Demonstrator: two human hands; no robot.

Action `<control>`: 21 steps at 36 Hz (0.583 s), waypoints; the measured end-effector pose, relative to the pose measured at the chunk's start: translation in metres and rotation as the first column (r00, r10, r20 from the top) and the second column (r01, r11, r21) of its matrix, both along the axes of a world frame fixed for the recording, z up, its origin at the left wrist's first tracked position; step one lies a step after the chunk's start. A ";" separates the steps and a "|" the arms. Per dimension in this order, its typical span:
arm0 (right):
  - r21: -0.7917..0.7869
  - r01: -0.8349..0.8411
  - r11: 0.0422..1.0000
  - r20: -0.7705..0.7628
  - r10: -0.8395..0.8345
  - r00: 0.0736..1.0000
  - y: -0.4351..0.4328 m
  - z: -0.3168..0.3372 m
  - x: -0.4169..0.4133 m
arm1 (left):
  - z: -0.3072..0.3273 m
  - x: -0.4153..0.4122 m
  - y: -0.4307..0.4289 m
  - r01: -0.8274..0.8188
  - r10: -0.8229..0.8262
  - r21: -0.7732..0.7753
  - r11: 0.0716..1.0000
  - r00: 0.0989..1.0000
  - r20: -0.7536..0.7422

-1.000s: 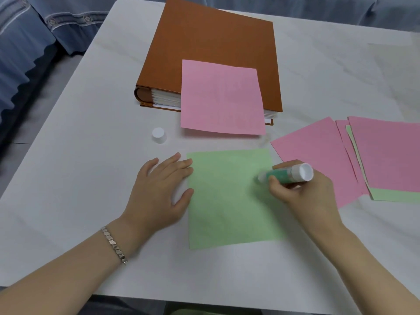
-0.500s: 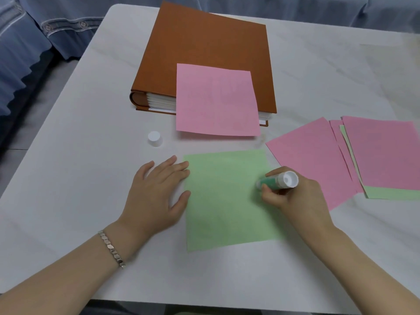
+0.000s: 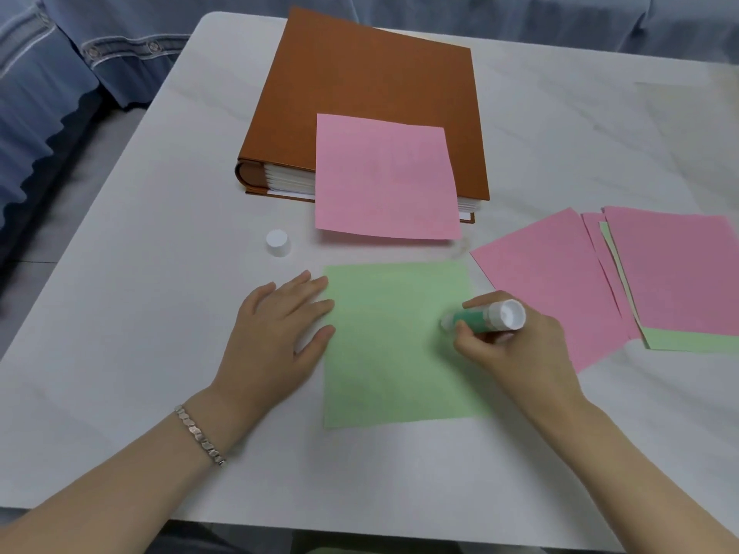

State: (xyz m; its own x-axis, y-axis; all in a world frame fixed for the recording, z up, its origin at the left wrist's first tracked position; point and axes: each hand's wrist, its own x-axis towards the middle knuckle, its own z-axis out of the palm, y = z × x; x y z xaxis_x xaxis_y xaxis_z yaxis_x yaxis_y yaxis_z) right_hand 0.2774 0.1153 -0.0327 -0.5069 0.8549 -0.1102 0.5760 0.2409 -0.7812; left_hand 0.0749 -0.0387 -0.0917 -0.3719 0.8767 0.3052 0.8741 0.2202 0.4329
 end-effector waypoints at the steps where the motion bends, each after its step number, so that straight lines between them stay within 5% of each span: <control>1: -0.007 -0.014 1.000 0.004 0.015 1.000 -0.002 -0.001 -0.003 | 0.000 0.000 0.000 0.001 -0.001 0.005 1.000 1.000 -0.005; 6: -0.003 -0.070 0.998 0.108 0.070 0.992 -0.007 -0.005 -0.014 | 0.001 -0.001 -0.001 0.017 -0.017 -0.004 1.000 1.000 -0.021; 21: 0.008 -0.034 0.999 0.090 0.033 0.995 0.005 -0.003 0.008 | 0.004 -0.004 -0.009 0.059 -0.075 -0.125 0.990 0.989 -0.127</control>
State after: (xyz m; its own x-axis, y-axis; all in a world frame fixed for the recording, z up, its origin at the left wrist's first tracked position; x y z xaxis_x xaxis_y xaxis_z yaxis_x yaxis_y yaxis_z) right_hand 0.2858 0.1202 -0.0361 -0.5235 0.8389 -0.1490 0.6354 0.2680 -0.7242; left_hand 0.0711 -0.0473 -0.0880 -0.2750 0.9315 0.2381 0.9360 0.2027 0.2879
